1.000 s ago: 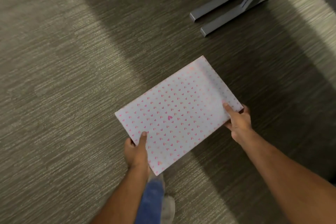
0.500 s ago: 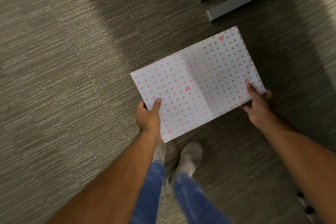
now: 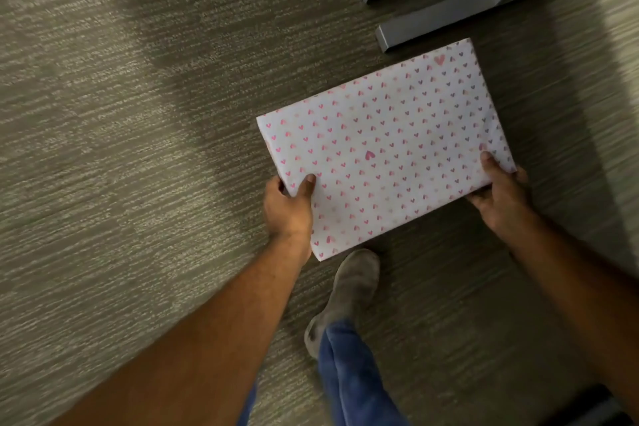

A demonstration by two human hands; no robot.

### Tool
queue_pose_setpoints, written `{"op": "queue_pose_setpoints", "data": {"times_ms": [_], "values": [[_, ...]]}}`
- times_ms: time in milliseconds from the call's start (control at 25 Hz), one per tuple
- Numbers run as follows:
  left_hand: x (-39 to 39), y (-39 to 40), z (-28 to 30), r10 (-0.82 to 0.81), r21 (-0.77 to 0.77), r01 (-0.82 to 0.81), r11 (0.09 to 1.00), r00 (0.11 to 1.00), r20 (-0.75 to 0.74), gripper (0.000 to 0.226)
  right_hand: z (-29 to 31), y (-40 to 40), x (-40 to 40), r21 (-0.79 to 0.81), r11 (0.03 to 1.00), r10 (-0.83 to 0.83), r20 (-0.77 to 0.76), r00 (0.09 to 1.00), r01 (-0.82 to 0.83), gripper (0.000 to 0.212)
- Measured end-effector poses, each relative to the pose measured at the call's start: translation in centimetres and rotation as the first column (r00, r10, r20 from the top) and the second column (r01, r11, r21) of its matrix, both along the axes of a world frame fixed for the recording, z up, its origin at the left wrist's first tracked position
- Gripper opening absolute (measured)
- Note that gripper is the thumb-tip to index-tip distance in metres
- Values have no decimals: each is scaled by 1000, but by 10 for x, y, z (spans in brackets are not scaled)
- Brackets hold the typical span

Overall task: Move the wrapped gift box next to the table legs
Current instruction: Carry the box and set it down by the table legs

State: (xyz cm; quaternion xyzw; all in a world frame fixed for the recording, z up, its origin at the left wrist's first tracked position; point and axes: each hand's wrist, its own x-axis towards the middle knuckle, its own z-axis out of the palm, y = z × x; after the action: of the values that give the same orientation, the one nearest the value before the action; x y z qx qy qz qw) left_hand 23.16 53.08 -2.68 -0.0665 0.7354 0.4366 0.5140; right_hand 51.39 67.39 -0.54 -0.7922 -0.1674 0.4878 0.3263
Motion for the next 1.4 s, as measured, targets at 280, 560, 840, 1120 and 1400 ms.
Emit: {"op": "queue_pose_setpoints", "data": {"times_ms": [280, 560, 840, 1120, 1400], "values": [[30, 47, -31, -34, 90, 33, 995, 999, 9, 50, -34, 54, 28, 19, 998, 62, 26, 998, -63, 75], [46, 91, -51, -61, 70, 65, 995, 997, -53, 52, -54, 99, 44, 47, 997, 58, 34, 998, -60, 72], [59, 121, -53, -70, 68, 72, 995, 997, -28, 55, -70, 122, 63, 50, 997, 66, -2, 998, -66, 70], [69, 138, -60, -99, 67, 100, 993, 995, -20, 51, -86, 146, 78, 37, 996, 75, -6, 997, -75, 69], [72, 148, -76, -137, 85, 138, 987, 990, -20, 53, -107, 157, 85, 33, 997, 68, -3, 998, -68, 69]]}}
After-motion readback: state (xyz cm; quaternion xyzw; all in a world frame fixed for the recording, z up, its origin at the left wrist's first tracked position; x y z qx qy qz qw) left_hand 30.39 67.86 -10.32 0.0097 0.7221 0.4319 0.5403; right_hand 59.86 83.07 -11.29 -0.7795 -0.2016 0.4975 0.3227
